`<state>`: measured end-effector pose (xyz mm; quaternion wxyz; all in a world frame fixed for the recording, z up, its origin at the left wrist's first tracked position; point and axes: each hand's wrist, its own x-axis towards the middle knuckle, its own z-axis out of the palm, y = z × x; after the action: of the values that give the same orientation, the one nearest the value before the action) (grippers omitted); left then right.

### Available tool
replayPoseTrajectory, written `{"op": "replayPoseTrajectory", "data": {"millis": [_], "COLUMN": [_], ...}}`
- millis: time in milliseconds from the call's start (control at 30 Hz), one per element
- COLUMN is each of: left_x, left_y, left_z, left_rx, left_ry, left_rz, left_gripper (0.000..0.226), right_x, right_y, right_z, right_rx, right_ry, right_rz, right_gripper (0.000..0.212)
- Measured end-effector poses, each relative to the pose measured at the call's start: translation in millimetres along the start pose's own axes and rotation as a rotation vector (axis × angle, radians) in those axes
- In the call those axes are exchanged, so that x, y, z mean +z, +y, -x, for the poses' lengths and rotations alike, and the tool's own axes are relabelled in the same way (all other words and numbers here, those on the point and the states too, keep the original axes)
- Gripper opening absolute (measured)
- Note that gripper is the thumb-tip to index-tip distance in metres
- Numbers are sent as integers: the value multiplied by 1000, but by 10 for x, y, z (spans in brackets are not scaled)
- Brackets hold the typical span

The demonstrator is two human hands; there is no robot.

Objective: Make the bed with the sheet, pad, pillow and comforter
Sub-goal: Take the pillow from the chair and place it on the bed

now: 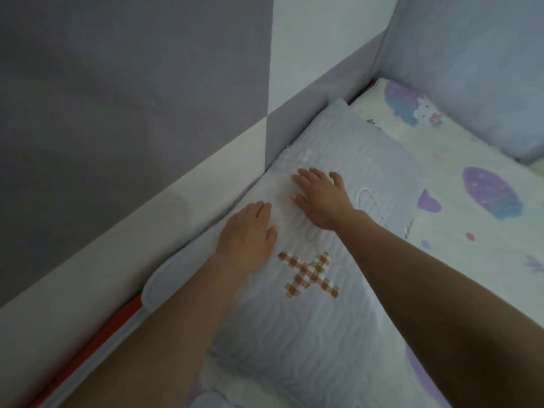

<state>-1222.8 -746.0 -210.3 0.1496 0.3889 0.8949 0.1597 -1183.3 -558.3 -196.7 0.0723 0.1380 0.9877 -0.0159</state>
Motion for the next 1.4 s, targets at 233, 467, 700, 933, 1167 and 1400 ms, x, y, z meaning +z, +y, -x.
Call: {"op": "replayPoseTrajectory", "data": {"millis": [233,467,700,933,1167,1400], "left_x": [357,689,679,578,606,662], "left_y": [620,464,469,425,333,425], "left_z": [447,752,808,736,799,881], "left_rx": [227,183,142,37,-20,16], "left_ry": [-206,-275,-251,-239,-371,-273], "left_rz": [-160,-417,-439,-420,-501,-507], "left_gripper": [66,69,62,58,60,63], "right_x": [312,1016,1198,750,1120,1053], "right_y": [267,191,185,224,67,159], "right_z": [1159,2096,2074,2068,2365,2429], "right_rx": [578,976,1293,1004,1086,1025], "right_ry": [-85,-146,87,340,142,0], "right_rz": [-218,-832,-1745,-1883,-1214,-1057], "right_gripper": [58,78,81,40,71,77]}}
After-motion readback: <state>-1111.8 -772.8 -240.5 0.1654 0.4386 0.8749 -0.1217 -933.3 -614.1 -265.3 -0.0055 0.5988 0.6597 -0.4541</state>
